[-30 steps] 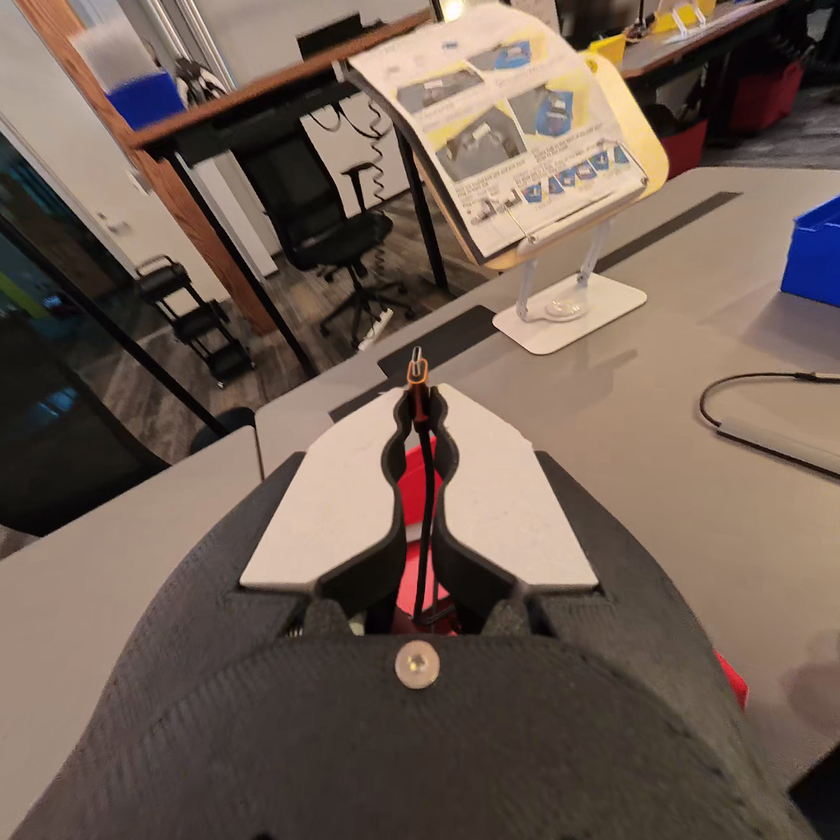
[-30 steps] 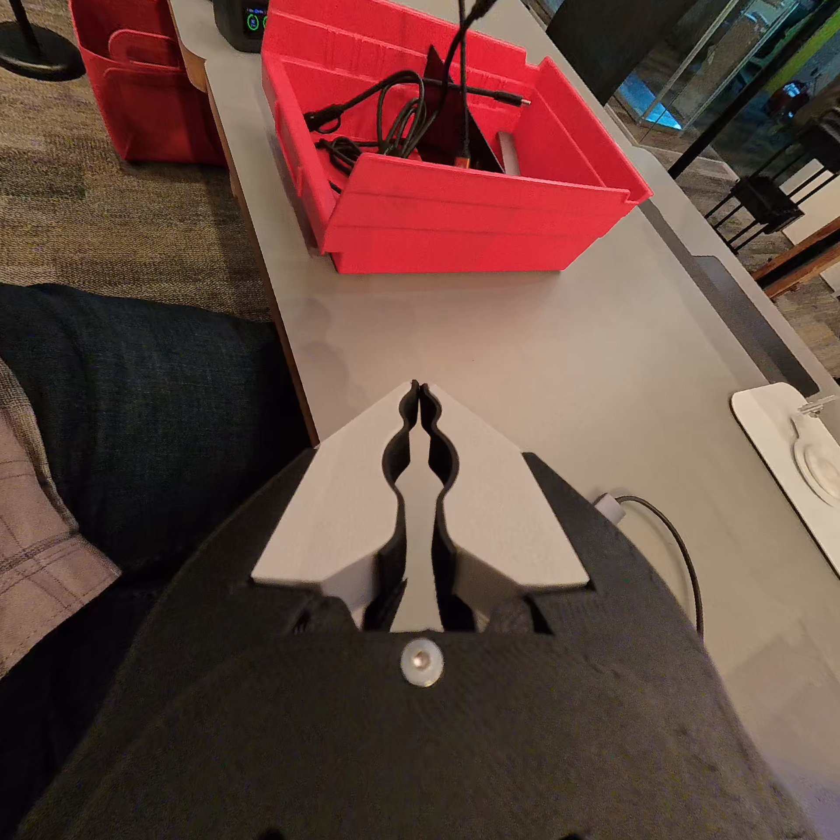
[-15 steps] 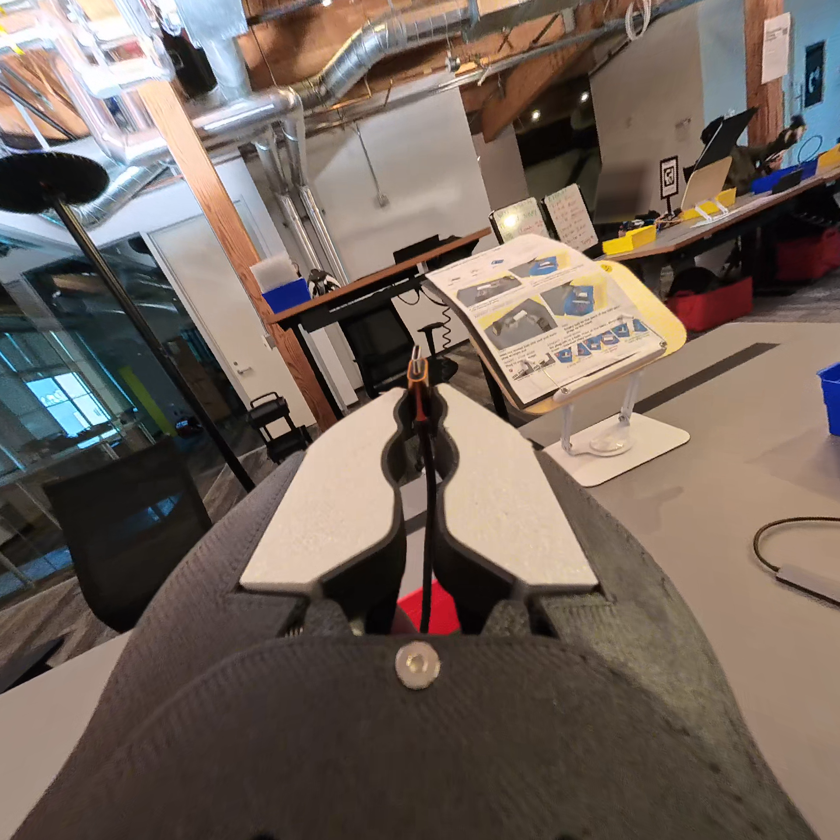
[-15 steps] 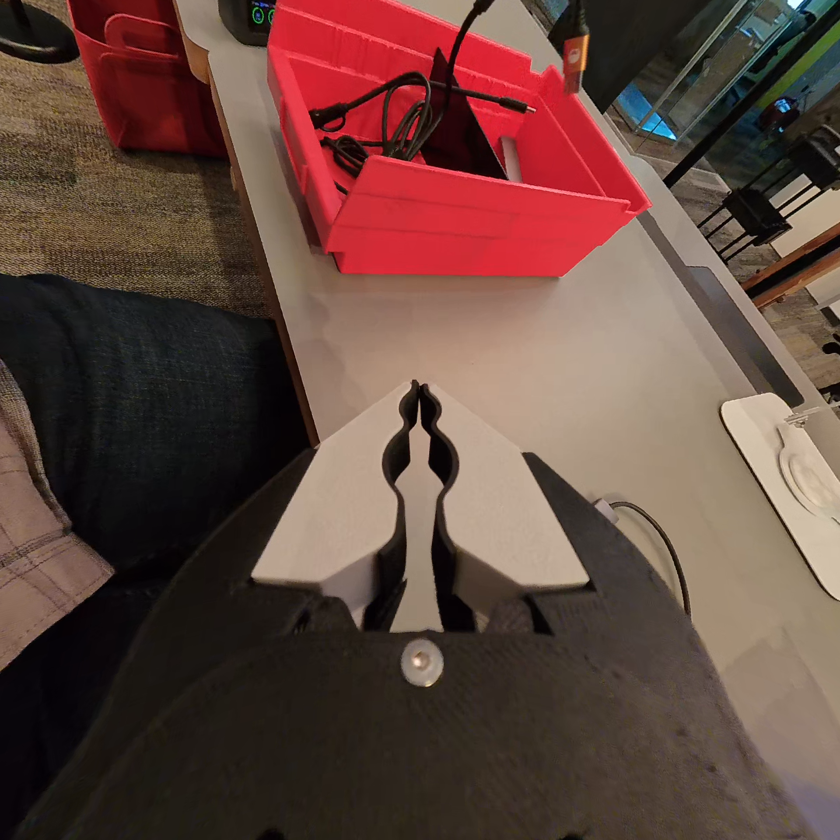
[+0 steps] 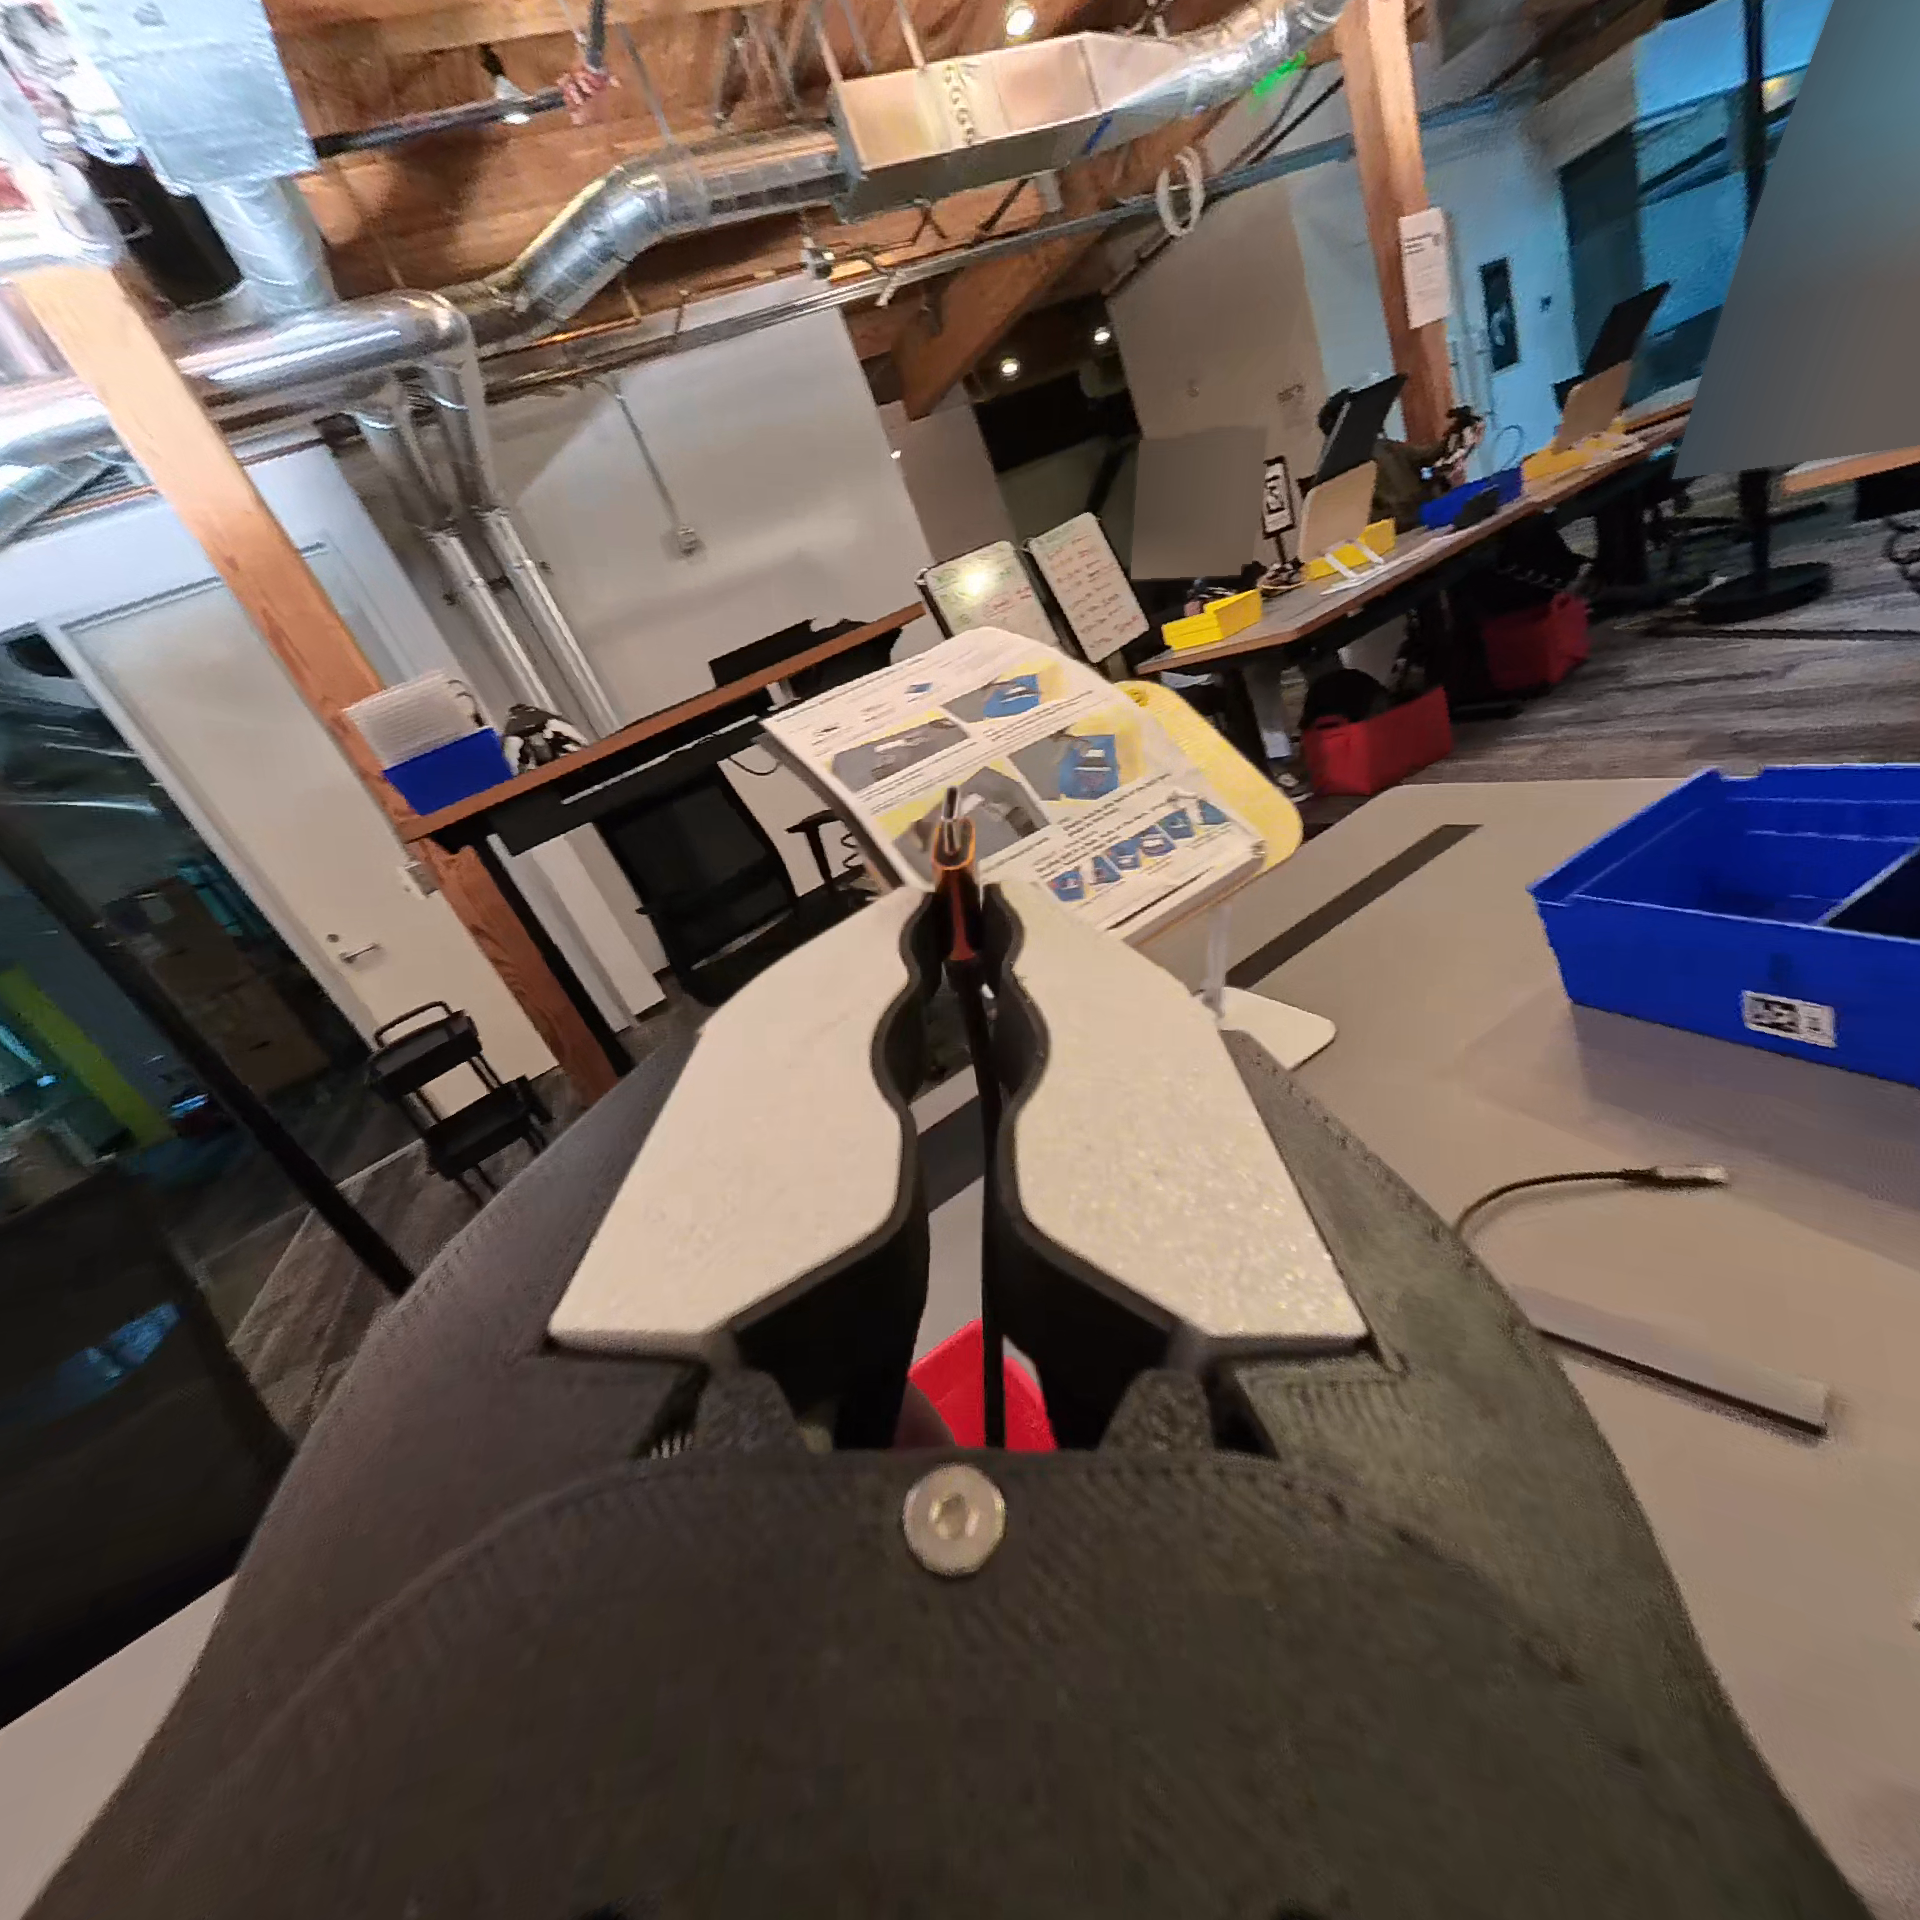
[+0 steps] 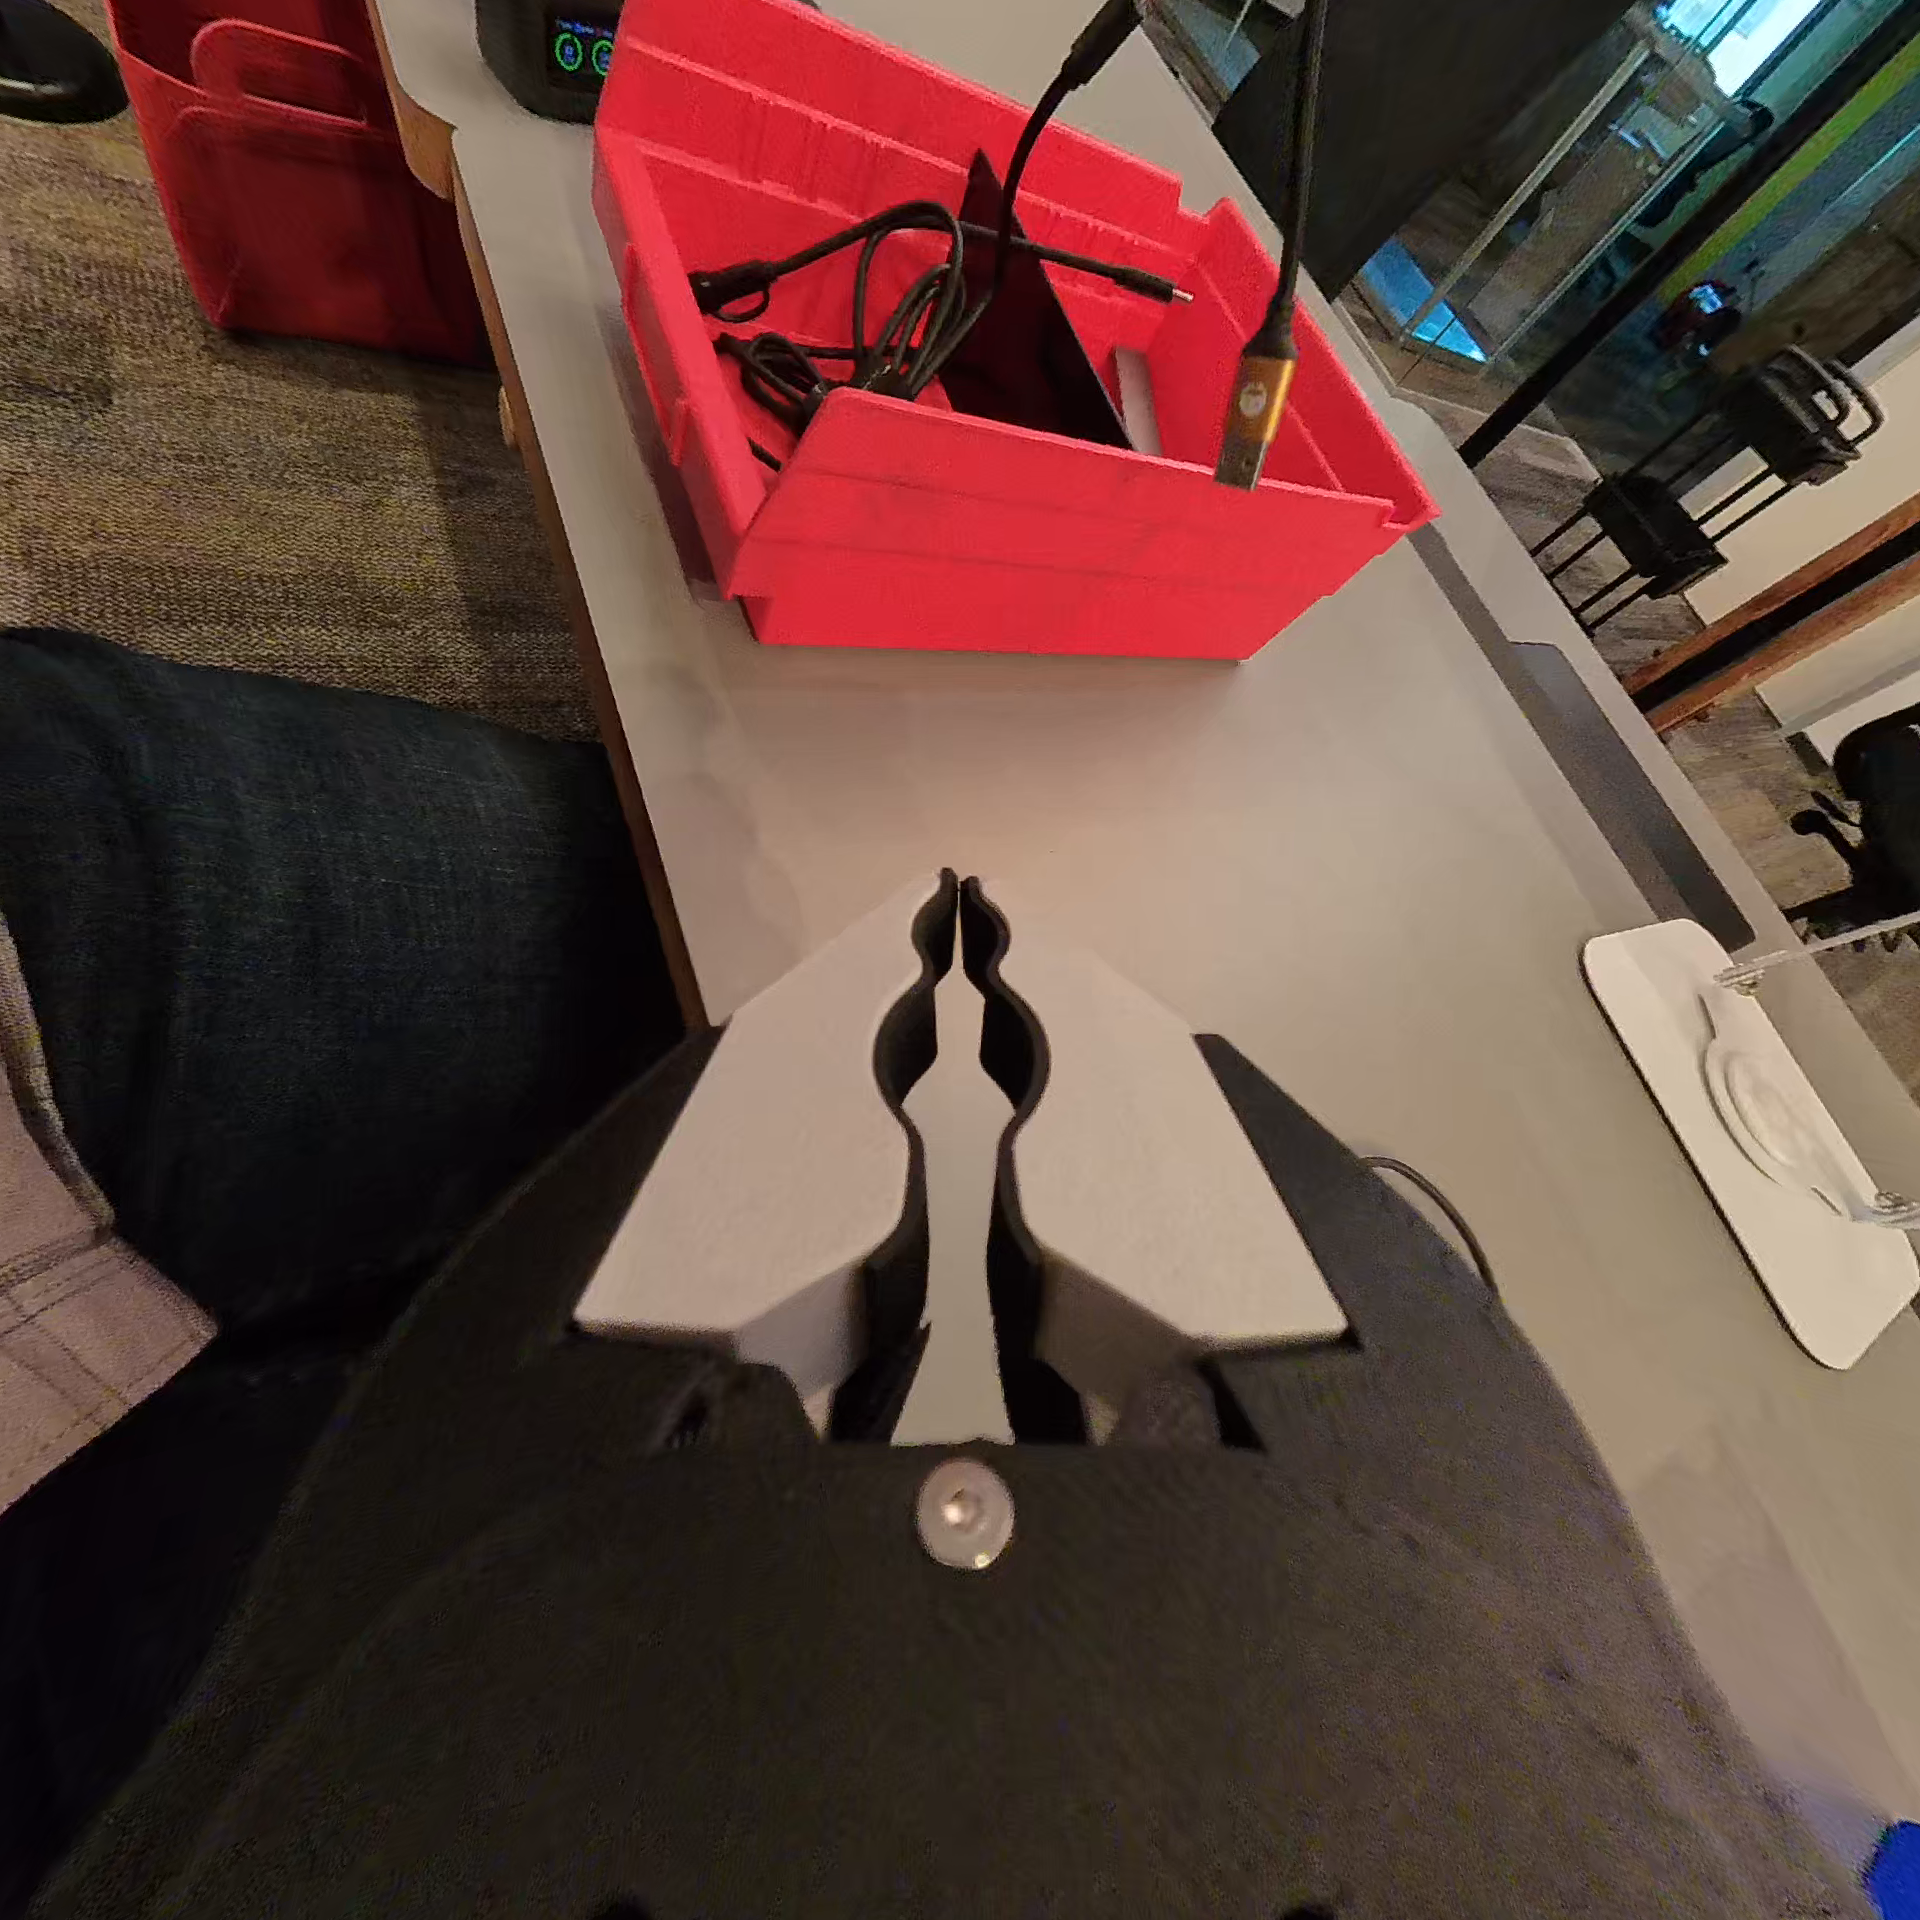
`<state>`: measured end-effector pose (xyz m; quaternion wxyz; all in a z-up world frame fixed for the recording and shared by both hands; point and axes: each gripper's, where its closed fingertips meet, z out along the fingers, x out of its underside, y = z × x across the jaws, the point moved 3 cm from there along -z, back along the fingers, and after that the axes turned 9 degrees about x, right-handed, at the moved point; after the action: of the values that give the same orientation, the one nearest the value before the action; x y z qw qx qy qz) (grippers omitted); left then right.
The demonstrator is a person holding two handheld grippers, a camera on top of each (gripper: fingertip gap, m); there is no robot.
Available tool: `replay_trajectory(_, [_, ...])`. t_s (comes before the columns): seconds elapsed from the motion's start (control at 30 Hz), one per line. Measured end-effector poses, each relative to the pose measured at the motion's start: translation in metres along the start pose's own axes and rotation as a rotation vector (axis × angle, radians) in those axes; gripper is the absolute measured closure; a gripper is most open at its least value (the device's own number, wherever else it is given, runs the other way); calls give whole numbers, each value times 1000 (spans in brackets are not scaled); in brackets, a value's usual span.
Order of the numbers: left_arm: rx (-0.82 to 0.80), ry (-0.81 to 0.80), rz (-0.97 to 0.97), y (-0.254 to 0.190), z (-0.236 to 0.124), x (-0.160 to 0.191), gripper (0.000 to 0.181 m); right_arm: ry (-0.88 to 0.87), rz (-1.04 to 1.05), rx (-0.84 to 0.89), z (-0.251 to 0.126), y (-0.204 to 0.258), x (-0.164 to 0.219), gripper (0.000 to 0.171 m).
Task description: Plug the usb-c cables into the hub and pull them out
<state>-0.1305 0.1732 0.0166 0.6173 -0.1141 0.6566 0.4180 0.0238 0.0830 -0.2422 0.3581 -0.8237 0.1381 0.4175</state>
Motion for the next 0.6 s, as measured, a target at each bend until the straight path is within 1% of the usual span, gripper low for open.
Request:
replay_trajectory(0.13, [90,-1,-27,-26,13,-2,175,0,4,38,-2,-10,2,171])
replay_trajectory(0.23, [146,34,-31,-46,25,6,174,11,26,79,-4,-22,7,171])
replay_trajectory(0.4, [236,92,-86,-79,50,34,174,27,79,115,-5,-38,17,171])
replay_trajectory(0.6, [328,184,-104,-122,74,76,174,32,94,117,-2,-38,23,171])
